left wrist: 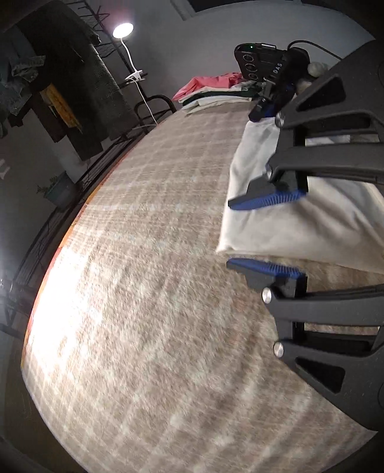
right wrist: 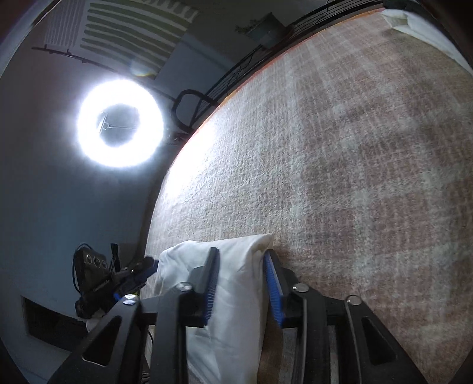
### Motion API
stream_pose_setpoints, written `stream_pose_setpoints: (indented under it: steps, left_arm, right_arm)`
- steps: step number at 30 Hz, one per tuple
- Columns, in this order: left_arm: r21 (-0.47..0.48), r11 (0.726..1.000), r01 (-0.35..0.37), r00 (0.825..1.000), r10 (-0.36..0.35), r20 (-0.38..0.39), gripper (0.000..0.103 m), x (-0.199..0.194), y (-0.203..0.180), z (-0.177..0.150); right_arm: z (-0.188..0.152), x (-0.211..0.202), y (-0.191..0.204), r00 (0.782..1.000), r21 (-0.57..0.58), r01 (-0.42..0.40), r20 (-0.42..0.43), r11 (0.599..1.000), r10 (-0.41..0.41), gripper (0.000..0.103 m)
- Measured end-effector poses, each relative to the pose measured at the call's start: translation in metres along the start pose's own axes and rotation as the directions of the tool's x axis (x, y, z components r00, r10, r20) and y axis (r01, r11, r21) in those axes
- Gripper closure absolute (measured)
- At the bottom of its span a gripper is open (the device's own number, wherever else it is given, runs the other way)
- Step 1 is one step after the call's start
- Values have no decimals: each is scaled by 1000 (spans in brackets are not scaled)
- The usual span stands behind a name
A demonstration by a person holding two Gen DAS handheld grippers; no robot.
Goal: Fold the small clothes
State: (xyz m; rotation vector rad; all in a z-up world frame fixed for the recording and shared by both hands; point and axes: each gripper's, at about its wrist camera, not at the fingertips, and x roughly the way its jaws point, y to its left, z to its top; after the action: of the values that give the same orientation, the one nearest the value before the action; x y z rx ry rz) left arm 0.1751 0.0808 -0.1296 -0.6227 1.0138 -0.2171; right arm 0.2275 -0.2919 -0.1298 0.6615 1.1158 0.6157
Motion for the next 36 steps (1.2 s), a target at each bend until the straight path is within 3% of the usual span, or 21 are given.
stream_pose_setpoints:
  steps: [1, 3, 6, 9, 11, 13, 14, 17, 20, 23, 26, 29, 32, 33, 34, 36]
  left_arm:
    - [7, 1000, 8, 1000, -8, -1, 95, 4, -2, 1]
    - [30, 999, -14, 1000, 13, 12, 100, 9, -4, 1]
    - [59, 995, -84, 996, 82, 44, 101, 11, -5, 1]
    - [88, 978, -190, 979, 181, 98, 101, 5, -3, 0]
    - [105, 973, -208, 973, 195, 121, 101, -6, -6, -1]
    - [140, 969, -202, 973, 182, 144, 101, -18, -15, -6]
    - [169, 966, -195, 974, 170, 151, 101, -24, -21, -11]
    - [269, 951, -152, 985, 123, 123, 101, -31, -40, -32]
    - [335, 933, -130, 991, 118, 58, 101, -23, -51, -57]
    - [399, 903, -159, 987, 160, 31, 101, -14, -55, -81]
    - [444, 875, -196, 979, 202, 35, 101, -11, -51, -99]
    - [480, 851, -212, 976, 211, 58, 96, -21, -49, -111]
    - [472, 853, -223, 974, 215, 71, 96, -32, -47, -107]
    - [453, 861, -231, 973, 213, 92, 92, -39, -44, -104]
    - [431, 871, -234, 972, 209, 105, 78, -45, -40, -98]
    - [372, 902, -219, 975, 188, 118, 65, -53, -30, -84]
  right_arm:
    - [-1, 1, 0, 1000, -1, -12, -1, 1000, 12, 88]
    - [0, 4, 7, 1000, -28, -19, 5, 999, 19, 98]
    - [-1, 3, 23, 998, -117, 43, 41, 992, -39, 101]
    - [-1, 5, 30, 991, -159, 130, 53, 979, -123, 101]
    - [-1, 6, 37, 982, -199, 191, 53, 961, -184, 98]
    - [-3, 5, 47, 967, -224, 254, 76, 941, -243, 84]
    - [-4, 0, 54, 962, -243, 271, 102, 932, -253, 84]
    - [-13, -10, 79, 966, -323, 255, 133, 911, -223, 83]
    - [-32, -6, 99, 977, -407, 212, 106, 889, -185, 79]
    - [-52, 2, 104, 978, -463, 200, 45, 864, -202, 79]
    - [-69, 14, 99, 965, -501, 237, 21, 832, -262, 76]
    - [-75, 17, 90, 962, -499, 241, 8, 832, -273, 76]
    - [-79, 7, 91, 962, -501, 238, 1, 832, -275, 76]
    - [-79, 1, 90, 964, -492, 234, 6, 838, -265, 75]
    - [-78, -4, 87, 967, -479, 229, 10, 848, -255, 74]
    - [-75, -15, 81, 972, -442, 218, 17, 870, -235, 69]
